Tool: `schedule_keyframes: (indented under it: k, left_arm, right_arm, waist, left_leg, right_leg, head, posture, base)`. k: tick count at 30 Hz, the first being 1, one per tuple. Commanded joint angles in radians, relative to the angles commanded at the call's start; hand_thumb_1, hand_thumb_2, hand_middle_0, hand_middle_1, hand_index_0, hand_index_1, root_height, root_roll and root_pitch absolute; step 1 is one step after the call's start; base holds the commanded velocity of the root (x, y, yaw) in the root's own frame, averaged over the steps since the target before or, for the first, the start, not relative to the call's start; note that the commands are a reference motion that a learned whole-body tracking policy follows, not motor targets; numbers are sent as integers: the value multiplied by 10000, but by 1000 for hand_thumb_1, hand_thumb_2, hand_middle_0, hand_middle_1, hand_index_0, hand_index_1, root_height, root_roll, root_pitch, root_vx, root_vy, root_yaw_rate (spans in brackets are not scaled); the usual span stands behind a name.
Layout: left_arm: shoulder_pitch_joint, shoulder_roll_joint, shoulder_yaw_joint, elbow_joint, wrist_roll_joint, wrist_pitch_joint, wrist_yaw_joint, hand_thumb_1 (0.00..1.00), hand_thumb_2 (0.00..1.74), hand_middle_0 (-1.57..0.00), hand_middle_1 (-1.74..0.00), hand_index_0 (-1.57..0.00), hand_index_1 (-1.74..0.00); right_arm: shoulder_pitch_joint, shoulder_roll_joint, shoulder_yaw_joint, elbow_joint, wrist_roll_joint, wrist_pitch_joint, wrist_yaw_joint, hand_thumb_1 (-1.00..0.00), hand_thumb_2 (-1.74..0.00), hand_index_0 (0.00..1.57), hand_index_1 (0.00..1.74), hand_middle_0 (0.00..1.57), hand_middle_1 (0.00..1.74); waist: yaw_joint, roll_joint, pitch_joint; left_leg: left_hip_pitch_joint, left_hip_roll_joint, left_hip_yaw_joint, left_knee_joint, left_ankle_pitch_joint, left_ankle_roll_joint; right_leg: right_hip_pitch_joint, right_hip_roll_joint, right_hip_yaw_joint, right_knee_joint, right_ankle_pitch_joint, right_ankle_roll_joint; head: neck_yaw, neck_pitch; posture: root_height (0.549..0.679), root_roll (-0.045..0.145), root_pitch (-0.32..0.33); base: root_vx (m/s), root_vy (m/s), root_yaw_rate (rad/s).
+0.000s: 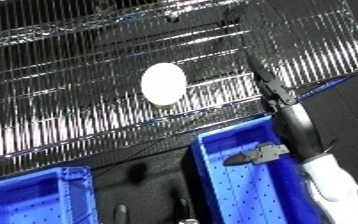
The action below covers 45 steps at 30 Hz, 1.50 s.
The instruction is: Pick up the object and place it into the box
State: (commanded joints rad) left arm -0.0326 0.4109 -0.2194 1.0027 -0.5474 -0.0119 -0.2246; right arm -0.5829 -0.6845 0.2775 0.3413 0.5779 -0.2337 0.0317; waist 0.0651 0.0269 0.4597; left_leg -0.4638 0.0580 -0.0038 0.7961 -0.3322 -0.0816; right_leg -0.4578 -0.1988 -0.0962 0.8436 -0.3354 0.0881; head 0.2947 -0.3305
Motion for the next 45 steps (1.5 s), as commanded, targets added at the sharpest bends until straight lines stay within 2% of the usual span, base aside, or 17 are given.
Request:
schedule_keyframes:
  k: [10,21,27,38,45]
  left_arm:
    - [46,58,-196,-236,-232,-199,59,0,0,0,0,0,0]
    - [18,192,-382,-923,-473,-322,142,0,0,0,0,0,0]
    - [18,266,-521,-1351,-722,-452,246,0,0,0,0,0,0]
    - [-56,437,-871,-2096,-1072,-518,430,0,0,0,0,0,0]
    - [-45,518,-1009,-2347,-1170,-389,560,0,0,0,0,0,0]
  right_arm:
    - [-1140,-97,603,660,167,199,190,0,0,0,0,0,0]
    - [-2601,-298,1099,1593,671,321,433,0,0,0,0,0,0]
    - [-3298,-339,1373,2269,1019,401,642,0,0,0,0,0,0]
    - [-4360,-284,1984,3312,1089,841,974,0,0,0,0,0,0]
    - [-4850,27,2405,3647,1175,1178,1262,0,0,0,0,0,0]
  waist:
    - [175,211,297]
    - [411,518,571]
    - [532,677,603]
    - [785,908,603]
    - [948,1022,603]
  left_leg:
    - [-516,-105,-33,496,-74,76]
    - [-1098,-278,-88,860,-167,168]
    - [-1366,-392,-91,985,-190,211]
    - [-1792,-650,-47,1123,-221,310]
    - [-1930,-771,-75,1144,-212,361]
  right_leg:
    - [-674,-59,67,625,-89,-58]
    - [-1349,-153,95,1036,-79,-54]
    - [-1647,-208,68,1184,-82,-80]
    - [-2085,-289,-43,1411,-104,-161]
    - [-2200,-317,-123,1461,-126,-223]
  head:
    - [732,684]
    - [1574,1806]
    - [1843,2174]
    - [2207,2243]
    - [2341,2236]
  posture:
    - [619,63,-8]
    - [611,67,13]
    - [608,69,27]
    - [605,70,54]
    - [605,72,65]
  base:
    - [-8,27,34]
    - [-5,22,40]
    - [23,21,30]
    - [28,14,53]
    - [17,7,38]
